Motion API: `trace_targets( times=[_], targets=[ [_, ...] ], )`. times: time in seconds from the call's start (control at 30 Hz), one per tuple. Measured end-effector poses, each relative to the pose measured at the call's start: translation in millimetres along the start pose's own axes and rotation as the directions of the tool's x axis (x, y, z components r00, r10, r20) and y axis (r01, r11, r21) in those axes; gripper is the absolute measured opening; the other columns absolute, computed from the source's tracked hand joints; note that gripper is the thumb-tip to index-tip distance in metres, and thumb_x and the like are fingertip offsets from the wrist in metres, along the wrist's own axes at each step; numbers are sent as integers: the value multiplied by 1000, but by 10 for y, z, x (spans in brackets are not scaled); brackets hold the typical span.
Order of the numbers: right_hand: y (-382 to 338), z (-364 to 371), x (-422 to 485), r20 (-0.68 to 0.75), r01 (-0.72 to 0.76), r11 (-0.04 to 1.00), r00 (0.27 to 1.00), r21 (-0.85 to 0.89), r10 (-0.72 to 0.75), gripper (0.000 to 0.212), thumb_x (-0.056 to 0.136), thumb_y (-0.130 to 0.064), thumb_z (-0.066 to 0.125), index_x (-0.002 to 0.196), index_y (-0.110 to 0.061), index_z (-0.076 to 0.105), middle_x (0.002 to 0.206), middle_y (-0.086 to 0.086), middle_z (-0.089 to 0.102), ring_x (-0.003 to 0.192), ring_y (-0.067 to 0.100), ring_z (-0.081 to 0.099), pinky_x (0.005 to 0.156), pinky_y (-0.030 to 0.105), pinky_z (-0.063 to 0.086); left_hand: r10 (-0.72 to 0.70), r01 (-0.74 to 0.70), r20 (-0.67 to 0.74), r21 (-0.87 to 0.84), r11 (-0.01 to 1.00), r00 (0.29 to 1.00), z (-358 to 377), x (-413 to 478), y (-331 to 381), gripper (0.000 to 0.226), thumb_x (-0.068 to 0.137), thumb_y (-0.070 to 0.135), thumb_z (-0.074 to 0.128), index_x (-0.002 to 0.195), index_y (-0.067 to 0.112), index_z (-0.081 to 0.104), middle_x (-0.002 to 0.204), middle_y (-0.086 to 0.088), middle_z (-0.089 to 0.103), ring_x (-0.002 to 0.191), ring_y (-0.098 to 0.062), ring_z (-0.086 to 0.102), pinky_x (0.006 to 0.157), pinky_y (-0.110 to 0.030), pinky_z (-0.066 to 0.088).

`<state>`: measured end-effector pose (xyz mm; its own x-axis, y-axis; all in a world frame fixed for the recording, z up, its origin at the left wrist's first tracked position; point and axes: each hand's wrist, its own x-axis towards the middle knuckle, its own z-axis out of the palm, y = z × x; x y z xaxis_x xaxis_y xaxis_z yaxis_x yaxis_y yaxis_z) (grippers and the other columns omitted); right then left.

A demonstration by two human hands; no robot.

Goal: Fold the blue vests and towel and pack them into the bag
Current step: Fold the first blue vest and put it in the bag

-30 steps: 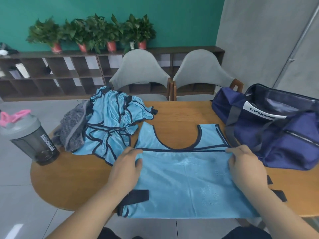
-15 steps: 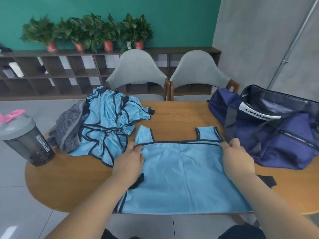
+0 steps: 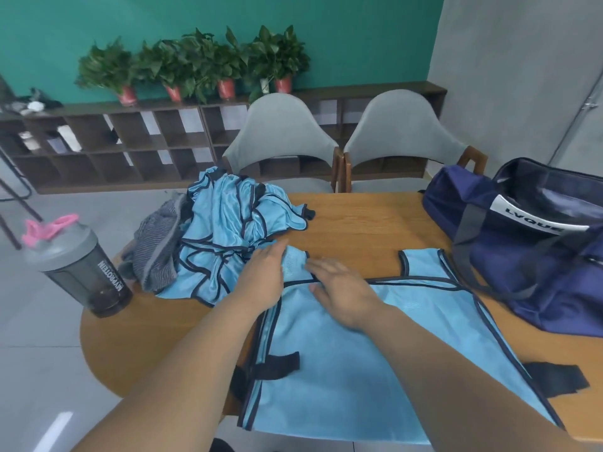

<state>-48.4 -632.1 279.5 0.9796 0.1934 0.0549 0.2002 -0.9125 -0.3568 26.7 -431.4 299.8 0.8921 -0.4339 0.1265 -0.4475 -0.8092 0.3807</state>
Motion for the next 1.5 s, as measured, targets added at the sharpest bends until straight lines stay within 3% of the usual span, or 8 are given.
trace_targets(
  times=[0.23,0.4,0.5,0.9,1.17,1.3,1.37,1.5],
  targets=[
    [54,169,-35,-132,-16,998,991,-58,8,50,108,-49,35,153,-32,49,162,-19,38,155,12,20,125,38,20,-9,41,213,-148,988,977,-228,336,-81,52,105,10,57,154,24,47,138,3,60,125,-18,57,109,-28,41],
    [28,163,-43,-154,-38,997,988,-65,27,51,106,-51,35,151,-33,51,157,-16,43,149,11,26,121,36,25,22,49,371,-181,982,928,-239,527,-22,6,101,22,68,101,18,73,81,-8,68,69,-15,54,69,-33,48],
    [14,159,-39,-156,-42,996,987,-75,30,50,106,-51,35,151,-33,51,156,-16,44,148,11,28,119,36,26,-10,72,350,-163,984,937,-211,585,-25,36,102,30,66,72,17,52,68,-1,46,63,-15,40,63,-30,36],
    [-8,163,-53,-177,-82,993,982,-83,66,50,107,-51,34,152,-33,50,156,-17,44,147,8,28,121,34,25,-230,238,75,-471,849,970,-279,545,-182,16,100,25,71,116,22,70,102,3,60,89,-10,61,79,-28,48],
    [-7,173,-70,-201,-85,993,977,-86,66,50,106,-50,39,150,-29,51,159,-14,40,145,12,33,121,36,29,-36,41,-200,20,999,979,-63,371,-52,53,89,-11,56,135,15,63,125,-9,52,116,-27,54,100,-41,50],
    [-1,202,-52,-204,-72,992,978,-103,50,48,106,-43,36,148,-29,55,157,-14,45,146,12,35,119,35,31,118,-120,27,98,988,993,191,136,177,38,105,15,49,142,14,56,139,-7,56,130,-30,53,106,-45,47],
    [0,207,-44,-227,-83,992,972,-99,59,52,104,-42,29,144,-27,58,154,-11,50,143,13,41,116,36,35,56,-85,182,154,984,982,349,36,198,58,112,43,32,162,13,30,170,-5,26,158,-28,19,128,-44,21],
    [-39,196,-71,-352,-130,987,932,-93,90,55,100,-41,28,130,-19,69,138,-3,63,121,22,60,99,40,51,5,-81,257,285,955,966,438,2,158,77,106,65,8,168,20,-2,175,5,-14,160,-22,-19,131,-45,-5]
  ],
)
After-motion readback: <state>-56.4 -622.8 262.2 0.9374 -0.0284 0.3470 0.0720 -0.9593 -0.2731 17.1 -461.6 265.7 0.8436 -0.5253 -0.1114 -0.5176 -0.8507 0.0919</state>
